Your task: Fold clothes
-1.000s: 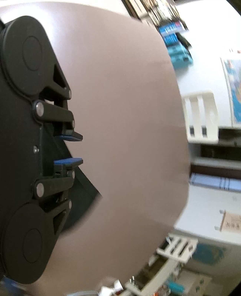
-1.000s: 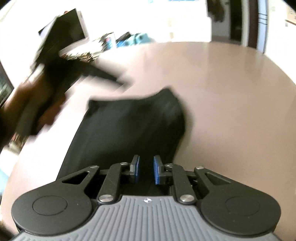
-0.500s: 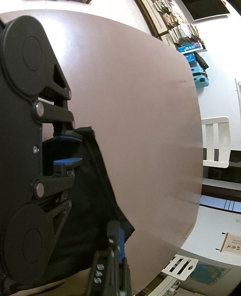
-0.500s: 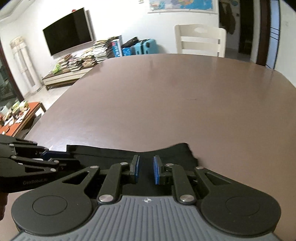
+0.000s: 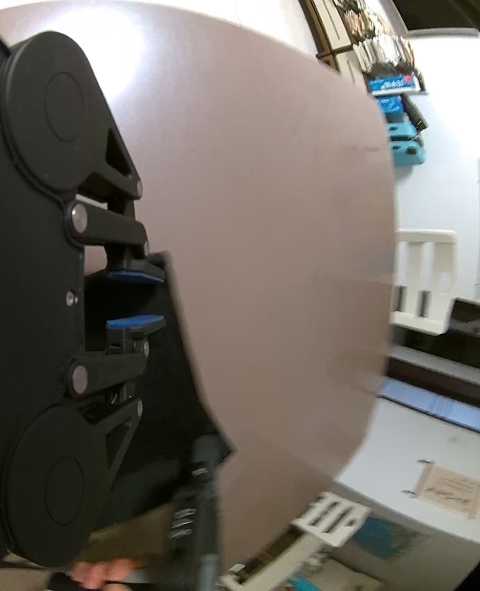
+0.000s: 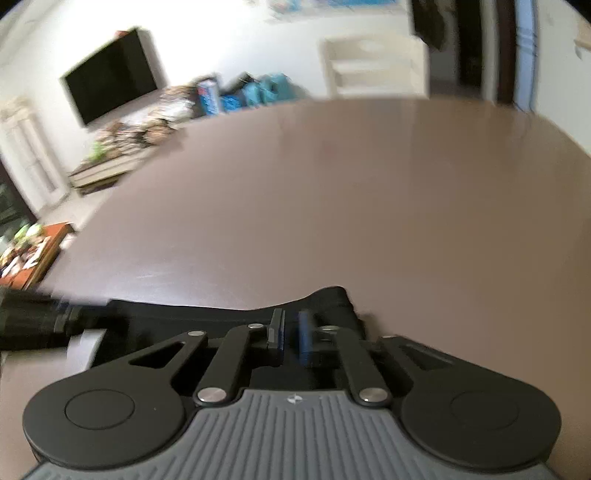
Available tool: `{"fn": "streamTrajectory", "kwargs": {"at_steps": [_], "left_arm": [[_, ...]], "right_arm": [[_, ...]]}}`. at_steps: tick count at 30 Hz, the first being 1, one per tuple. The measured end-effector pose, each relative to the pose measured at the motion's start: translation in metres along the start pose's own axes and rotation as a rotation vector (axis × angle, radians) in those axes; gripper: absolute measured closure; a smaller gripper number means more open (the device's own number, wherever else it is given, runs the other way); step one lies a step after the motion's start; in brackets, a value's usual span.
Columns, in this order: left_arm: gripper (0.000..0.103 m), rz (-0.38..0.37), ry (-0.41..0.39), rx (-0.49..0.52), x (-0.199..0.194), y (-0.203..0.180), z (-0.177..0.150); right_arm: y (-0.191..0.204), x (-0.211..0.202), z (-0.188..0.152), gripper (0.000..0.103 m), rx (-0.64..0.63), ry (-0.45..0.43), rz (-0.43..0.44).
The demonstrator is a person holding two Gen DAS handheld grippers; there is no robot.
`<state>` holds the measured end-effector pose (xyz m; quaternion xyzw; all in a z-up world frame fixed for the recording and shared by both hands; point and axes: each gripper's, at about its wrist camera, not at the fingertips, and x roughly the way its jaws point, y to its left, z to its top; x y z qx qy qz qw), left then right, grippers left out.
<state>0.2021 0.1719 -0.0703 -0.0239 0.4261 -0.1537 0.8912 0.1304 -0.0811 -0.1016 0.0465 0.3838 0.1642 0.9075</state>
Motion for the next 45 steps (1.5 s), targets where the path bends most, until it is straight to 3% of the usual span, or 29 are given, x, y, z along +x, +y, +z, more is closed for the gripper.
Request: {"fn": "streamTrajectory", "kwargs": {"at_steps": [4,8,16,20,22,28,32,36,45], "left_arm": [[0.074,0.025,0.039,0.056,-0.008,0.011,-0.004],[0.074,-0.047,0.083,0.154,-0.034,-0.007,-0.028],[0.074,-0.323,0.168,0.151,-0.080,-0.055,-0.099],[0.074,-0.357,0.199,0.159,-0.074,-0.069,-0.109],[0.074,-0.337,0.229,0.159,-0.067,-0.071,-0.114],[0.074,-0.302,0.236,0.137,-0.060,-0.071,-0.116],[0.073,-0.292,0.232,0.129,-0.070,-0.073,-0.123],[0.069,-0.260,0.202,0.179,-0.088,-0.079,-0.126],[0.069,-0.265,0.211,0.241,-0.099,-0.099,-0.141]], "right_arm": [[0.031,-0.004,-0.010,0.090,-0.091,0.021,0.092],[0.046,0.005,-0.005,0.090,-0.111,0.044,0.130],[0.091,0.038,0.022,0.090,-0.207,0.080,0.201],[0.113,0.058,0.025,0.091,-0.292,0.146,0.204],[0.117,0.066,0.030,0.098,-0.306,0.158,0.180],[0.112,0.078,0.051,0.103,-0.185,0.182,0.149],[0.111,0.053,0.047,0.096,-0.138,0.141,0.172],[0.108,0.004,0.023,0.096,-0.111,0.116,0.187],[0.085,-0.099,-0.062,0.096,-0.078,0.233,0.130]]}}
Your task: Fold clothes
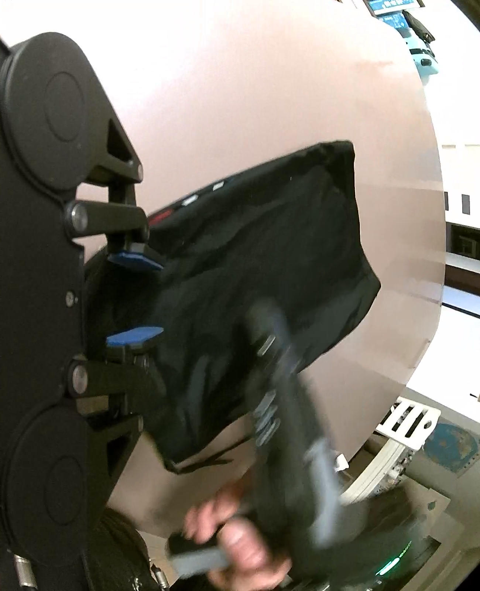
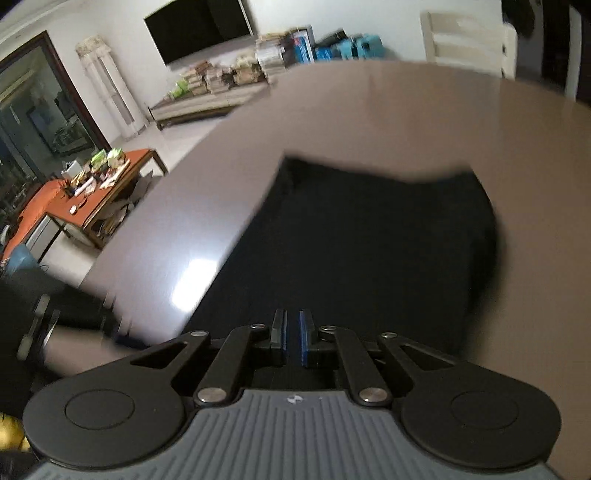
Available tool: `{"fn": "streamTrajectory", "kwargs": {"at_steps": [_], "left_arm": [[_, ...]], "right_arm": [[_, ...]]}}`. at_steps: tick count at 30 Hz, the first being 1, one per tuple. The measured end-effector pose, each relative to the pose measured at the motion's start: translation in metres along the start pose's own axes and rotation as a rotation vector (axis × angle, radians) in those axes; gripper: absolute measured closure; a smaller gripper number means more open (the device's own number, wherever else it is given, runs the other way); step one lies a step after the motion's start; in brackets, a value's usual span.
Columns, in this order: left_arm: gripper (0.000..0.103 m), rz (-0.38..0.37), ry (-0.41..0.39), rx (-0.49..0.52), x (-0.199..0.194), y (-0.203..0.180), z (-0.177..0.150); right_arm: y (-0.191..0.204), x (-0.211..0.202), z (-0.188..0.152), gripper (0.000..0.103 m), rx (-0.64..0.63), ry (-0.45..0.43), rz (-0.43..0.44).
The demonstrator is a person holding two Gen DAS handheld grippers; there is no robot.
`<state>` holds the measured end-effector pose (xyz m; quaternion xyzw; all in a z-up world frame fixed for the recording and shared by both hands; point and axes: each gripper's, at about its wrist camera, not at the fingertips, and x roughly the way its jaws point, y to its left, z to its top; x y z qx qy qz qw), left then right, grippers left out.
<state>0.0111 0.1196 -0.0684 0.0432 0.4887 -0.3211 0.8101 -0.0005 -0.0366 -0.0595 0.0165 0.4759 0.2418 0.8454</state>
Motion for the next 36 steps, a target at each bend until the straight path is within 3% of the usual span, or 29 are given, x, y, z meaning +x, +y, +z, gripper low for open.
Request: {"fn": "streamTrajectory", "kwargs": {"at_steps": [4,10,15,25,36], "left_arm": [[0.069,0.022,0.013,0.024,0.005,-0.008,-0.003],[0.069,0.031,0.009,0.018,0.014,-0.008,-0.006],[0.069,0.026,0.002,0.012,0.015,-0.007,-0.007],[0.069,0.047,0.008,0.019,0.016,-0.009,-0.005],[0.069,0.061,0.003,-0.001,0.016,-0.008,-0.004]], "right_arm": [[0.006,-0.019,-0.046,0.096,-0.011,0.049,-0.057],[0.009,-0.027,-0.062,0.096,0.011,0.009,-0.107],[-0.003,-0.028,-0.065,0.103,0.065,-0.025,-0.134],[-0.005,-0.023,-0.062,0.103,0.066,-0.017,-0.163],[-0.012,-0.027,-0.061,0.103,0.086,-0.030,-0.138]]}}
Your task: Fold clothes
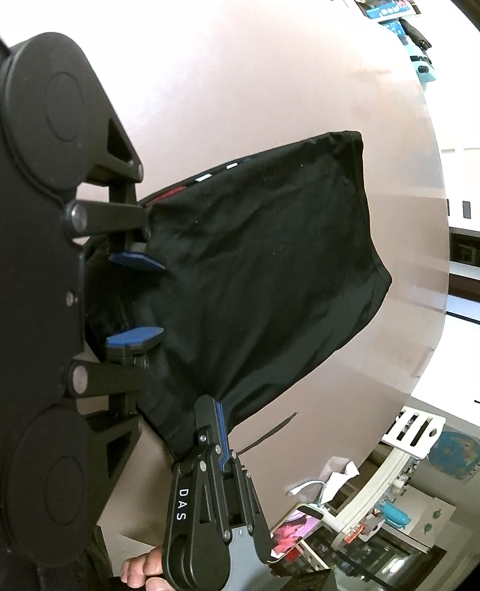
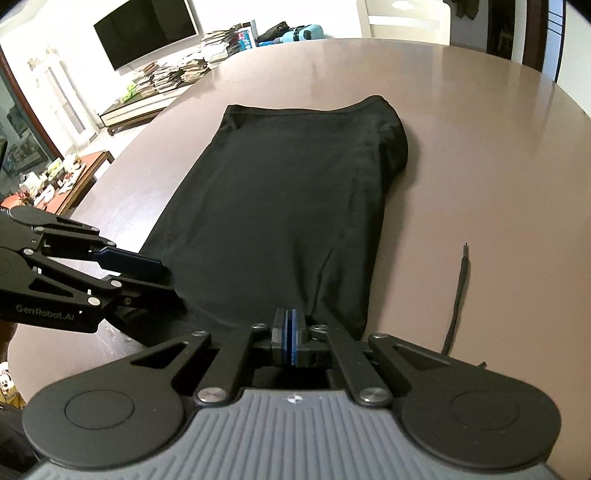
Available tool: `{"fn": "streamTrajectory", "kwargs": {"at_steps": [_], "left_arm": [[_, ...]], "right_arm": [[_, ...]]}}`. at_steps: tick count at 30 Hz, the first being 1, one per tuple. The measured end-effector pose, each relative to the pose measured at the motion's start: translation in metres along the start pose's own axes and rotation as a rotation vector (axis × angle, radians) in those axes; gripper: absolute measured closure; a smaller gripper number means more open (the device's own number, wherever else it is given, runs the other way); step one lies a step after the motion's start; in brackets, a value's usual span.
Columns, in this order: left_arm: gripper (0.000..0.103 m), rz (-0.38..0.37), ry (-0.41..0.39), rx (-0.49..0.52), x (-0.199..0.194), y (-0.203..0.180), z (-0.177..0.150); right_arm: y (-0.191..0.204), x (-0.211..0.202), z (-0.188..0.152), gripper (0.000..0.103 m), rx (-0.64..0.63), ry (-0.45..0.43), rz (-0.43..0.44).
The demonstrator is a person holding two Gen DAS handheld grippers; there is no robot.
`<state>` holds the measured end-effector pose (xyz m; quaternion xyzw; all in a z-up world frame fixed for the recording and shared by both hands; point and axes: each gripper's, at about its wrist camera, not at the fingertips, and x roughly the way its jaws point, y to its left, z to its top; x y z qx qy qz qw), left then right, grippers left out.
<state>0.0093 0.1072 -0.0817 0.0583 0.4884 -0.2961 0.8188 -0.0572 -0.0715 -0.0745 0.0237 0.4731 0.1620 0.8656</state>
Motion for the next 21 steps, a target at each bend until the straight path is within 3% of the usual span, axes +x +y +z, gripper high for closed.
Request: {"fn": "streamTrajectory", "kwargs": {"at_steps": [21], "left_arm": [[0.068,0.006,-0.005,-0.011,0.0003,0.0006,0.0001]], "right_arm": [[-0.0025,0.0067,0.0039,0.103,0.003,-0.010,0.011]]}}
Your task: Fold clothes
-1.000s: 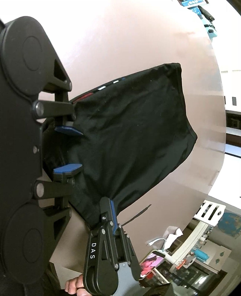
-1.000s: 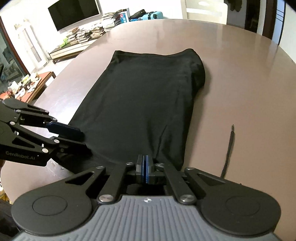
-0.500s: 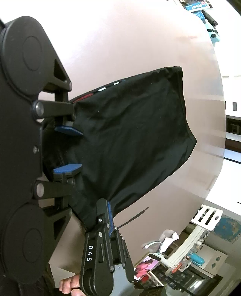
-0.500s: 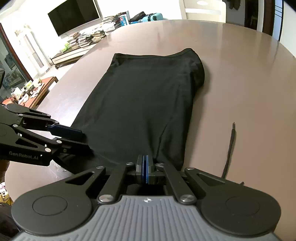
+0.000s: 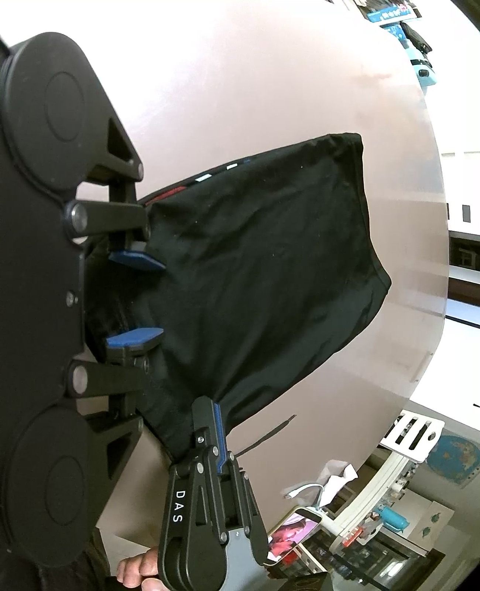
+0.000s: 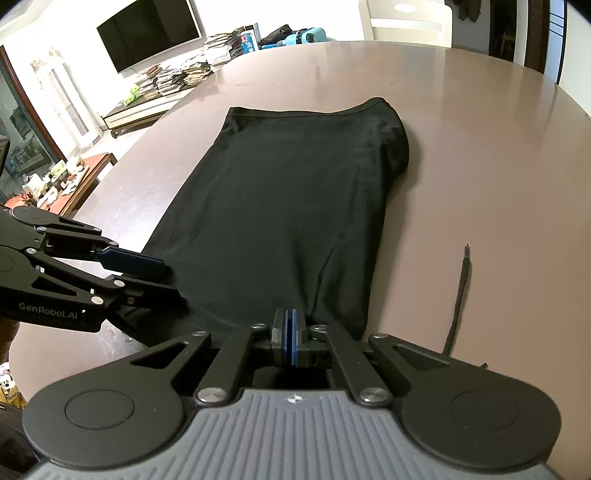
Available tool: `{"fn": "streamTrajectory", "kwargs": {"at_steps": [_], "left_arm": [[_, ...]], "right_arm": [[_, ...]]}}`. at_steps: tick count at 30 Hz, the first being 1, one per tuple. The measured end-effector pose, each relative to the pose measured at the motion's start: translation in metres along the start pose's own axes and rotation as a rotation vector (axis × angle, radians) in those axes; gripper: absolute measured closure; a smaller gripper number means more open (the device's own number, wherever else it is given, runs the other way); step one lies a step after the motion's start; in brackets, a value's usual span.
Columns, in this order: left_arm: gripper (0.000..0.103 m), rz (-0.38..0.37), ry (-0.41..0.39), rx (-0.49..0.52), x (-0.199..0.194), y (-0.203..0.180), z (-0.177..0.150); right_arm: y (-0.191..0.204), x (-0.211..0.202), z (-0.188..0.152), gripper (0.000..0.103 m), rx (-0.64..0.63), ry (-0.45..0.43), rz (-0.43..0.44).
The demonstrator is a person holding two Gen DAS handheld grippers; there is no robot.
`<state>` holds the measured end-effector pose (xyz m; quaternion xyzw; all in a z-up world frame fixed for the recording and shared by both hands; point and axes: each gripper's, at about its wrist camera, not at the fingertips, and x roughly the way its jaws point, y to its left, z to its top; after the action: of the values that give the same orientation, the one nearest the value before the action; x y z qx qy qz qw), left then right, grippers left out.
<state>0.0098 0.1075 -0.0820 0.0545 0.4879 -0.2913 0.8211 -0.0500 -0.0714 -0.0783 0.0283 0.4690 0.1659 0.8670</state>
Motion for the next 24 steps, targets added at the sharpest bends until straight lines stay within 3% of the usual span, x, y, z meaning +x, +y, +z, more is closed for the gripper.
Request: {"fn": "streamTrajectory", "kwargs": {"at_steps": [24], "left_arm": [[0.062,-0.007,0.003,0.003,0.0023,-0.0045,0.0014]], "right_arm": [[0.0016,-0.0033,-0.0025,0.103,0.003,-0.007,-0.001]]}}
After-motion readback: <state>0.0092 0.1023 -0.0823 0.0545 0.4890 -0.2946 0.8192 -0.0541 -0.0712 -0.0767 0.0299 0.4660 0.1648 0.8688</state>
